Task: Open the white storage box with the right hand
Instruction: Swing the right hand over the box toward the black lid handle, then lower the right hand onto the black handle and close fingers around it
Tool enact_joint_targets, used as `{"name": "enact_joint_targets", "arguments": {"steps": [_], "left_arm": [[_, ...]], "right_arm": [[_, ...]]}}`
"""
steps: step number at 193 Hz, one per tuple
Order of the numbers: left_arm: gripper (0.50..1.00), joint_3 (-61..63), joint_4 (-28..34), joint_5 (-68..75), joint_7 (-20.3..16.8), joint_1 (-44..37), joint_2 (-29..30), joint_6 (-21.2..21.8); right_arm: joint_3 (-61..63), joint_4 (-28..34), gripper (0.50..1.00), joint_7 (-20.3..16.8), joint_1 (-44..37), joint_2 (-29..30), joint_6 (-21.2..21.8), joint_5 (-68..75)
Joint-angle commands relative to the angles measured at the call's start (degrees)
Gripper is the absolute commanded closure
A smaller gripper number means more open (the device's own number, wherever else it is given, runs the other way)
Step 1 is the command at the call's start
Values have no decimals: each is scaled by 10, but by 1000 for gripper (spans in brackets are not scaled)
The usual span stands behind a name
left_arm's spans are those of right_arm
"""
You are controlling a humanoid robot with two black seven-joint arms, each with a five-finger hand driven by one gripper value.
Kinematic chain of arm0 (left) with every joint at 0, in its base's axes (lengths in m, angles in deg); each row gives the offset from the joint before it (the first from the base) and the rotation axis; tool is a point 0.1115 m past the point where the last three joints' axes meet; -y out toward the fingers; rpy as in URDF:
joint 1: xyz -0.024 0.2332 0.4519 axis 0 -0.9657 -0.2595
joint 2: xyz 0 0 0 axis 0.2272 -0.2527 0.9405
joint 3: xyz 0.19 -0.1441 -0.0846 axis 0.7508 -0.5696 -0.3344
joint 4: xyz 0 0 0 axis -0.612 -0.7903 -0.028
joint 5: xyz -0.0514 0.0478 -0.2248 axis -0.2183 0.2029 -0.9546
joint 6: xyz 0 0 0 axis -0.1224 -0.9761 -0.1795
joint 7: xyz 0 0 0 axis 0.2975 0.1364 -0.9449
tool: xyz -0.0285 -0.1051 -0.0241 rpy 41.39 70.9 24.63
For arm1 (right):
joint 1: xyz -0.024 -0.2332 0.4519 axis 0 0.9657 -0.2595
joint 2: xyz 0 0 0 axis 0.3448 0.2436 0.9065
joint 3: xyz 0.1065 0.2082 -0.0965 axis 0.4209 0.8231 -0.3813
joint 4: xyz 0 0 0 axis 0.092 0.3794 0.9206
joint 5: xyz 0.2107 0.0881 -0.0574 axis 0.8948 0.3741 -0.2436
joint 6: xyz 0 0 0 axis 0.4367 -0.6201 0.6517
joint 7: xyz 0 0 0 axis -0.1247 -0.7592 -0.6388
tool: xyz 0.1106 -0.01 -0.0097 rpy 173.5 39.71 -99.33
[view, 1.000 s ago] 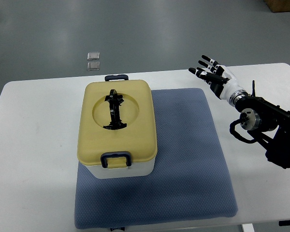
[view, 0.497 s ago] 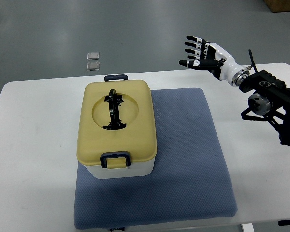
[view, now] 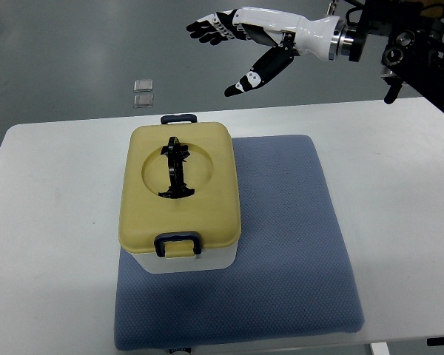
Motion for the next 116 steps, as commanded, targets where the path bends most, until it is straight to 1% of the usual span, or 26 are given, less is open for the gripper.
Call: {"name": "enact_joint_targets", "arguments": {"steps": [1,19,46,58,79,116], "left_arm": [[500,0,0,0,0,0,0,0],[500,0,0,0,0,0,0,0],[500,0,0,0,0,0,0,0],[500,0,0,0,0,0,0,0],[500,0,0,0,0,0,0,0],[500,0,0,0,0,0,0,0]], "right_arm": [[-1,34,601,15,-19,6,19,-50],[-5,55,599,28,-32,31,24,-102],[-61,54,601,50,-75,66,24,-172],[-85,53,603,57,-104,83,23,-183],[-113,48,603,58,-135,107,21,-191],[-137,48,611,73,-164,126,20,-218]]}}
